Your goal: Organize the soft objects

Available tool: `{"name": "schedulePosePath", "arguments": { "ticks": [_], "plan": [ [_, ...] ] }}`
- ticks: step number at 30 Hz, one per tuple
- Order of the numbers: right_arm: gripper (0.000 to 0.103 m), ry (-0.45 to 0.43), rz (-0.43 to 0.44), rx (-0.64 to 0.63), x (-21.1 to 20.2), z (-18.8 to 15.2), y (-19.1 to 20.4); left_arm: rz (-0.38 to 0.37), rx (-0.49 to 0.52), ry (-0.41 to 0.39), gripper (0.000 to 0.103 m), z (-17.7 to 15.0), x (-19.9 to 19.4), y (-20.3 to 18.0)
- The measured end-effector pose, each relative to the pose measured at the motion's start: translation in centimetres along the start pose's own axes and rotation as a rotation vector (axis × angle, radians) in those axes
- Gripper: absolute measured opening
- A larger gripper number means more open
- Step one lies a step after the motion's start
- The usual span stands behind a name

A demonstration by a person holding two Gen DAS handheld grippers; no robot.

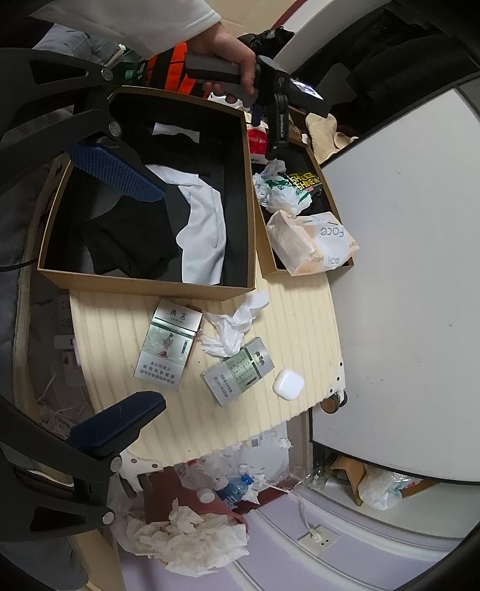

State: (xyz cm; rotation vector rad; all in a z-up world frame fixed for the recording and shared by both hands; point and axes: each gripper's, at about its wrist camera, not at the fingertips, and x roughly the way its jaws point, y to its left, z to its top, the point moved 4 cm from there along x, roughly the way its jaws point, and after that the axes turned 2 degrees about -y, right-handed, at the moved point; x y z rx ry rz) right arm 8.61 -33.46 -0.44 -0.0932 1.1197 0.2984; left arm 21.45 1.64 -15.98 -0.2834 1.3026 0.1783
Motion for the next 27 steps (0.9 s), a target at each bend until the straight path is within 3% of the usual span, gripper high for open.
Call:
{"name": "schedulePosePath", "arguments": {
  "ticks": [15,22,27],
  "plan": [
    [0.102,0.038,0.005,-0.002,0.5,-0.4,0.4,0.038,-0.001,0.02,0.103,0.2,2.3,1.7],
    [0.102,0.047,0.007,0.0,0.8,-0.4,0.4,0.087,0.046,0.09,0.102,0.0,3.8,1.0],
    [0.102,0.048,0.007,0.008,0.9,-0.4,0.3,0.089,0.006,0.061,0.098,0.2,3.4,1.2]
  ]
}}
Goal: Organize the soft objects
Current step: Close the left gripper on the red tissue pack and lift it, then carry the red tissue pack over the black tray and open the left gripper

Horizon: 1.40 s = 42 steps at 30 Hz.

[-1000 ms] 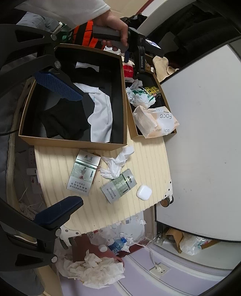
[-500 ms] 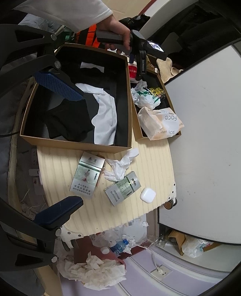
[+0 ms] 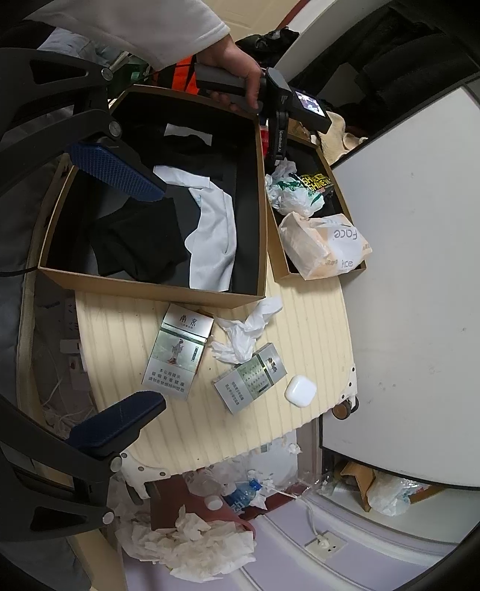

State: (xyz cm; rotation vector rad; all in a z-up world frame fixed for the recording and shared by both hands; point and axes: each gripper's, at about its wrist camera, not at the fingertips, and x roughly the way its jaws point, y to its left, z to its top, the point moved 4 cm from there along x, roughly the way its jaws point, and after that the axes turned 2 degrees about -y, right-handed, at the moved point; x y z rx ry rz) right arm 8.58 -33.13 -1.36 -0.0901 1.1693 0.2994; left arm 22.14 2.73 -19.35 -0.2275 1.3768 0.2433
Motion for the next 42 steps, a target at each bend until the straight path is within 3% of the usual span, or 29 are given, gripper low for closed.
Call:
{"name": "schedulePosePath", "arguments": {
  "ticks": [7,11,13,16,19,21,25,28,29,31,34,36,39,42],
  "plan": [
    [0.102,-0.009,0.001,-0.002,-0.1,0.1,0.0,-0.042,-0.082,-0.101,0.097,-1.1,-2.9,1.4],
    [0.102,-0.02,0.007,0.011,-0.5,0.3,-0.1,-0.084,-0.159,-0.248,0.097,-2.4,-7.8,2.7],
    [0.102,-0.029,0.007,0.017,-0.7,0.4,-0.2,-0.068,-0.162,-0.331,0.097,-3.4,-11.2,2.9],
    [0.102,-0.039,0.006,0.026,-1.0,0.4,-0.3,-0.105,-0.138,-0.405,0.097,-6.0,-15.0,1.8],
    [0.102,-0.048,0.006,0.032,-1.3,0.5,-0.5,-0.162,-0.112,-0.366,0.097,-10.1,-16.6,-0.5],
    [0.102,-0.054,0.01,0.034,-1.4,0.6,-0.5,-0.21,-0.101,-0.293,0.097,-13.4,-15.8,-2.1],
    [0.102,-0.059,0.008,0.046,-1.6,0.7,-0.9,-0.27,-0.182,-0.193,0.098,-17.0,-13.1,-2.8],
    [0.102,-0.061,0.007,0.064,-1.8,0.6,-1.4,-0.245,-0.216,-0.119,0.099,-18.0,-10.5,-2.8],
    [0.102,-0.06,0.009,0.072,-1.9,0.6,-1.6,-0.233,-0.217,-0.115,0.103,-18.0,-10.2,-2.5],
    [0.102,-0.055,0.016,0.081,-2.0,0.5,-1.8,-0.192,-0.217,-0.149,0.103,-18.1,-9.6,-1.8],
    [0.102,-0.05,0.007,0.081,-1.9,0.4,-1.9,-0.151,-0.214,-0.125,0.103,-18.5,-8.6,-0.9],
    [0.102,-0.045,-0.003,0.077,-1.8,0.4,-1.9,-0.12,-0.183,-0.15,0.103,-18.8,-8.8,-1.1],
    [0.102,-0.031,-0.008,0.067,-1.3,0.2,-1.7,-0.113,-0.168,-0.077,0.103,-20.0,-7.6,-1.8],
    [0.102,0.017,-0.006,0.042,0.0,-0.3,-1.2,-0.151,-0.237,0.031,0.103,-21.8,-5.7,-1.4]
  ]
}}
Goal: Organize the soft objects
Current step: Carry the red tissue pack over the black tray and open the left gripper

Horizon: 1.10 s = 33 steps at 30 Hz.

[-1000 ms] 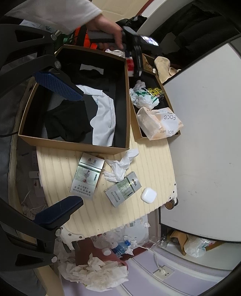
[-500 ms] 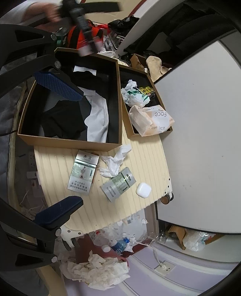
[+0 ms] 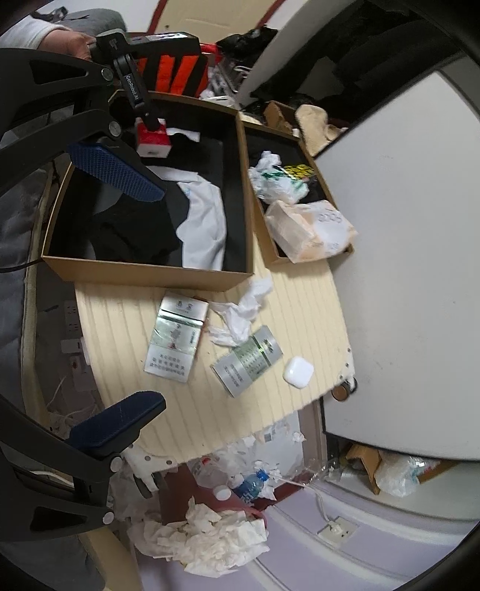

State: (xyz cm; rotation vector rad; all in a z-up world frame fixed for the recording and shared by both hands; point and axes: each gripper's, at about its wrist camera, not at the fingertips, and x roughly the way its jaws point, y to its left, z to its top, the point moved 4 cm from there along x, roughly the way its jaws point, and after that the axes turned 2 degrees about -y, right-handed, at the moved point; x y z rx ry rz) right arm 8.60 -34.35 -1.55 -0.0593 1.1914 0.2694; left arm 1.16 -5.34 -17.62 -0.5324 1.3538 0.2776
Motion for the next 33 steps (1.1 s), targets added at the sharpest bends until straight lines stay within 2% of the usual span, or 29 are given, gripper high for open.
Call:
{"name": "schedulePosePath", "arguments": {
  "ticks": [1,2,6,8,10,12,15,17,19,20,21,23,25,28,30,33],
  "plan": [
    [0.102,0.02,0.003,-0.007,0.4,-0.2,0.1,0.048,0.031,0.002,0.103,-0.5,0.1,-0.1],
    [0.102,0.035,0.008,-0.009,0.8,-0.4,0.2,0.062,0.051,0.01,0.103,-0.8,0.3,-0.3],
    [0.102,0.059,-0.003,-0.023,1.3,-0.7,0.4,0.066,0.068,0.049,0.103,-2.1,0.8,-0.8],
    [0.102,0.051,-0.018,-0.033,1.1,-0.6,0.3,0.037,0.034,0.056,0.103,-2.6,0.4,-1.0],
    [0.102,0.042,-0.029,-0.039,1.0,-0.6,0.3,-0.044,-0.007,0.077,0.103,-3.7,-0.1,-1.6],
    [0.102,0.041,-0.04,-0.037,1.0,-0.6,0.1,-0.086,0.01,0.103,0.103,-4.7,-0.2,-2.7],
    [0.102,0.039,-0.026,-0.028,1.0,-0.6,0.0,-0.087,0.063,0.069,0.103,-5.2,-1.0,-3.9],
    [0.102,0.031,-0.033,-0.032,1.1,-0.5,0.1,-0.084,0.124,0.008,0.103,-4.5,-2.5,-4.9],
    [0.102,0.009,-0.041,-0.044,0.9,-0.3,0.2,-0.118,0.131,-0.061,0.103,-3.4,-4.3,-5.2],
    [0.102,-0.005,-0.042,-0.052,0.7,-0.2,0.3,-0.164,0.116,-0.126,0.103,-2.6,-6.1,-5.2],
    [0.102,-0.03,-0.04,-0.062,0.2,-0.1,0.4,-0.193,0.1,-0.153,0.103,-2.2,-7.1,-5.2],
    [0.102,-0.1,-0.027,-0.079,-1.2,0.2,0.8,-0.305,0.048,-0.237,0.103,-1.1,-10.4,-4.4],
    [0.102,-0.18,0.013,-0.083,-2.6,0.6,1.2,-0.337,0.012,-0.318,0.103,0.0,-13.0,-3.5],
    [0.102,-0.27,0.137,-0.053,-4.5,1.3,1.6,-0.3,-0.061,-0.446,0.103,2.4,-17.1,-0.2],
    [0.102,-0.285,0.244,-0.023,-5.4,2.3,2.2,-0.253,-0.091,-0.488,0.103,3.7,-18.4,2.2],
    [0.095,-0.282,0.329,-0.003,-6.2,3.9,4.1,-0.156,-0.106,-0.503,0.103,5.7,-18.8,6.0]
  ]
}}
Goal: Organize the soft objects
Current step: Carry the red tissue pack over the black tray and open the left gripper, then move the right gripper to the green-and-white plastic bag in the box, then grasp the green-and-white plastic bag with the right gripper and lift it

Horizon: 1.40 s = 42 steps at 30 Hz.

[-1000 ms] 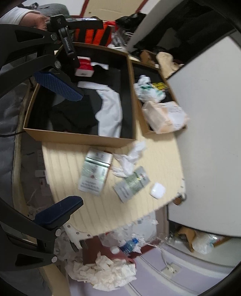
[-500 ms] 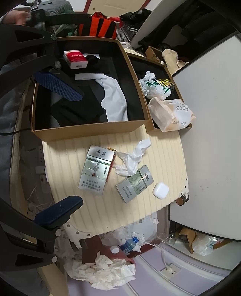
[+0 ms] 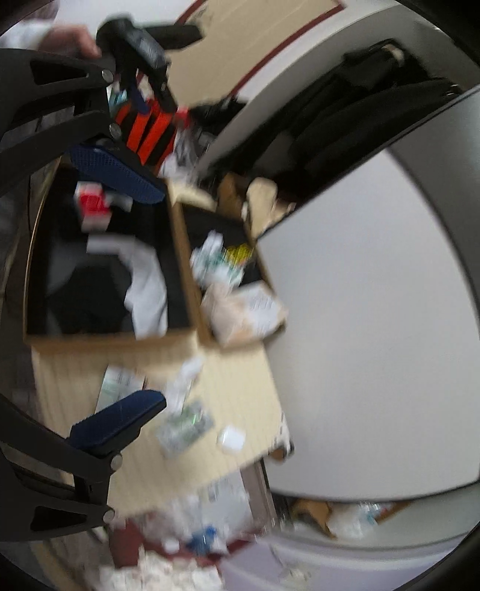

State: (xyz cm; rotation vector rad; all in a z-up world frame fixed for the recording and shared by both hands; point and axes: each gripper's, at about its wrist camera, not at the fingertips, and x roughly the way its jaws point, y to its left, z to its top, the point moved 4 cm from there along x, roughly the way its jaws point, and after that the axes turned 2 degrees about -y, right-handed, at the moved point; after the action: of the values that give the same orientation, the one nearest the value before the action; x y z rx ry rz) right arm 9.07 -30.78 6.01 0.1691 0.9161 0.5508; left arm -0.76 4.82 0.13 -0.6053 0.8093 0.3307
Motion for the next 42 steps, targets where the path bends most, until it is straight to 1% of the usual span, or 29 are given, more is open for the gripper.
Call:
{"name": "schedulePosePath", "arguments": {
  "ticks": [1,3,4,5,6,7,8,9,10,12,13,14,16,17,19,21,27,31,32,33,34,37,40,42],
  "plan": [
    [0.091,0.0,0.016,0.002,0.5,0.7,0.8,0.068,0.004,-0.002,0.103,1.0,0.6,1.9],
    [0.089,0.02,0.016,-0.012,2.1,1.8,2.4,0.157,-0.004,-0.002,0.103,2.3,1.6,4.5],
    [0.084,0.044,0.006,-0.032,3.4,2.4,3.4,0.189,-0.02,0.003,0.103,2.6,2.1,5.8],
    [0.078,0.066,0.0,-0.045,4.3,2.5,4.1,0.204,-0.059,0.017,0.103,2.8,2.9,7.0],
    [0.067,0.108,-0.002,-0.056,6.3,3.1,5.2,0.189,-0.108,0.05,0.103,2.7,4.0,7.9],
    [0.061,0.134,0.003,-0.059,7.4,3.3,5.7,0.171,-0.135,0.074,0.103,2.3,4.2,8.4],
    [0.061,0.169,-0.007,-0.065,9.5,3.8,6.4,0.138,-0.166,0.106,0.103,2.0,5.0,8.7],
    [0.056,0.186,-0.024,-0.075,10.9,4.1,6.6,0.112,-0.175,0.129,0.103,1.7,5.6,8.5],
    [0.048,0.211,-0.057,-0.096,13.1,4.5,7.0,0.103,-0.167,0.14,0.103,1.3,5.8,8.1],
    [0.045,0.272,-0.105,-0.118,16.5,4.5,6.9,0.101,-0.114,0.155,0.103,1.2,6.1,7.0],
    [0.044,0.293,-0.117,-0.116,17.4,4.4,6.6,0.102,-0.081,0.157,0.103,1.2,6.2,6.4],
    [0.043,0.324,-0.138,-0.108,19.4,4.4,6.3,0.104,-0.05,0.163,0.103,1.4,6.3,6.1],
    [0.037,0.356,-0.157,-0.106,21.2,4.4,5.5,0.131,0.001,0.18,0.103,1.6,6.9,6.1],
    [0.037,0.372,-0.183,-0.119,22.5,4.4,5.2,0.139,0.011,0.191,0.103,1.6,7.2,6.4],
    [0.037,0.396,-0.214,-0.127,24.0,4.5,4.8,0.196,0.026,0.202,0.103,1.5,7.5,7.1],
    [0.037,0.424,-0.224,-0.118,25.4,4.2,4.2,0.204,0.021,0.222,0.103,1.3,7.9,7.5],
    [0.037,0.483,-0.273,-0.146,27.7,3.6,3.8,0.133,-0.067,0.233,0.103,1.3,8.4,7.8],
    [0.037,0.492,-0.292,-0.153,28.2,3.2,3.7,0.128,-0.082,0.247,0.103,1.1,8.6,7.7],
    [0.035,0.49,-0.297,-0.157,28.2,3.0,3.6,0.128,-0.09,0.244,0.103,1.1,8.6,7.8],
    [0.022,0.492,-0.302,-0.158,28.5,2.9,3.5,0.124,-0.097,0.245,0.103,1.1,8.6,7.9],
    [0.016,0.498,-0.301,-0.151,28.5,3.0,3.3,0.121,-0.101,0.247,0.103,1.1,8.7,7.9],
    [0.012,0.482,-0.274,-0.113,27.7,3.3,2.9,0.117,-0.116,0.25,0.103,1.1,8.7,8.2],
    [0.011,0.452,-0.254,-0.14,25.7,3.7,3.4,0.113,-0.129,0.249,0.103,1.1,8.7,8.2],
    [0.011,0.425,-0.223,-0.165,23.2,4.0,4.4,0.107,-0.133,0.246,0.103,1.1,8.6,8.1]
  ]
}}
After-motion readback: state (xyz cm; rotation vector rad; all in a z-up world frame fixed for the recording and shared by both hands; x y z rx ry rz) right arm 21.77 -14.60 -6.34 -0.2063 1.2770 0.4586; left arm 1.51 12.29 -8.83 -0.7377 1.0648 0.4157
